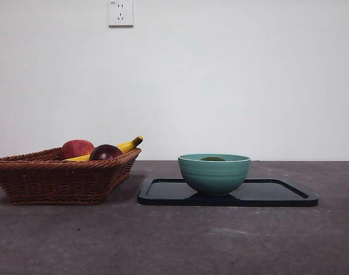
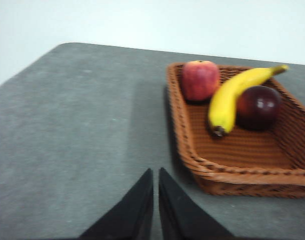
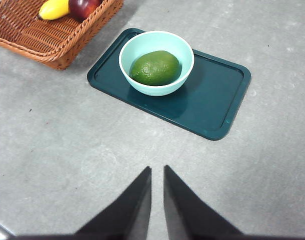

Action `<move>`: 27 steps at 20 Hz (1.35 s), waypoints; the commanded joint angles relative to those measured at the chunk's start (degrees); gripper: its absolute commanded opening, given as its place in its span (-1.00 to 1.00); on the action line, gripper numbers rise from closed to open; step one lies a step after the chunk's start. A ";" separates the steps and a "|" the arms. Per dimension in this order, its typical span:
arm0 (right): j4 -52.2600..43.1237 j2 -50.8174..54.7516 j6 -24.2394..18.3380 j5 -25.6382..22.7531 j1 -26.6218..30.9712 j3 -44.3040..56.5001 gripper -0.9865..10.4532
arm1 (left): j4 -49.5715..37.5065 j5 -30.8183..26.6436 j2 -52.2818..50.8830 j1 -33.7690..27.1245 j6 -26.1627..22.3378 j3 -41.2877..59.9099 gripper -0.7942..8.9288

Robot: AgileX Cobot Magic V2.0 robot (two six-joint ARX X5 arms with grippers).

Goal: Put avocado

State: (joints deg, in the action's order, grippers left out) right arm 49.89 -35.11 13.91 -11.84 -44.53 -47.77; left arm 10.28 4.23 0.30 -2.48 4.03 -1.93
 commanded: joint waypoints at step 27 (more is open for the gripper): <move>-0.61 4.57 -2.36 0.20 9.57 -0.22 -0.77 | 0.37 -0.13 -0.11 4.98 -0.31 1.25 -0.80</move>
State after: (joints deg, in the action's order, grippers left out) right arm 49.87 -30.35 12.56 -11.55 -35.16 -47.72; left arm 10.24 4.23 0.30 2.44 3.97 -1.91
